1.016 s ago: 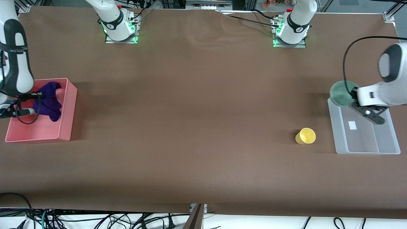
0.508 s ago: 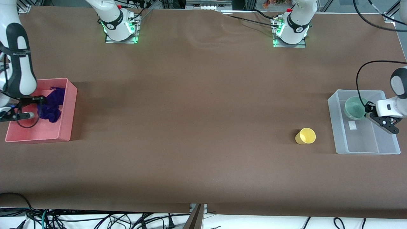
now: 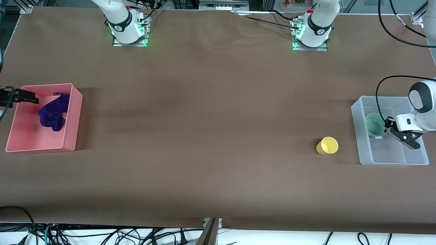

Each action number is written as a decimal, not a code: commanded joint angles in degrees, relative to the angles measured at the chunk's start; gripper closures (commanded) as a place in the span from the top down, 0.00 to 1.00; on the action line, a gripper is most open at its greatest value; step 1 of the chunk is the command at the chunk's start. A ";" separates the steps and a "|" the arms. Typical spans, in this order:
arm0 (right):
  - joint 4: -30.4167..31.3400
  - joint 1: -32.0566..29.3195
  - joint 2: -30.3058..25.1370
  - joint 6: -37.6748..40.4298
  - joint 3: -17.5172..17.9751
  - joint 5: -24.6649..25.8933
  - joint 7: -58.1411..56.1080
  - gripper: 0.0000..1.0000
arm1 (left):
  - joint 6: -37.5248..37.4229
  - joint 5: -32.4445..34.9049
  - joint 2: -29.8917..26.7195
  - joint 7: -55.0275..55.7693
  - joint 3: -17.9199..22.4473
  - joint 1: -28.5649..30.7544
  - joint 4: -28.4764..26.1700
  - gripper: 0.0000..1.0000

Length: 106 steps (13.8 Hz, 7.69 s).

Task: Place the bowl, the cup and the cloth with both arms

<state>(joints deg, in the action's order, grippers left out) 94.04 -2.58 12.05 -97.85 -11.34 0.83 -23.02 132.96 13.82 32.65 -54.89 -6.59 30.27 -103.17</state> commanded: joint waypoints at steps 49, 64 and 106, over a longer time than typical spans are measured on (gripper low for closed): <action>-7.64 -0.32 -7.31 14.09 11.95 -0.74 22.40 1.00 | -9.83 6.40 -4.45 21.84 -18.19 15.16 -3.44 0.00; -8.61 -0.33 -6.87 14.01 12.04 -1.01 22.40 1.00 | -25.61 5.34 -11.46 24.55 -26.61 14.99 4.01 1.00; -8.61 -0.50 -6.69 13.74 11.95 -1.09 22.40 1.00 | -36.90 -15.49 -35.12 62.71 2.73 -32.21 3.05 1.00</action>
<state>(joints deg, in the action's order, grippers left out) 87.16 -2.77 4.69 -85.17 0.66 0.68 -0.37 96.64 -0.80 -4.51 7.34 -4.78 -0.89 -103.24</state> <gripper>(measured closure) 0.000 0.000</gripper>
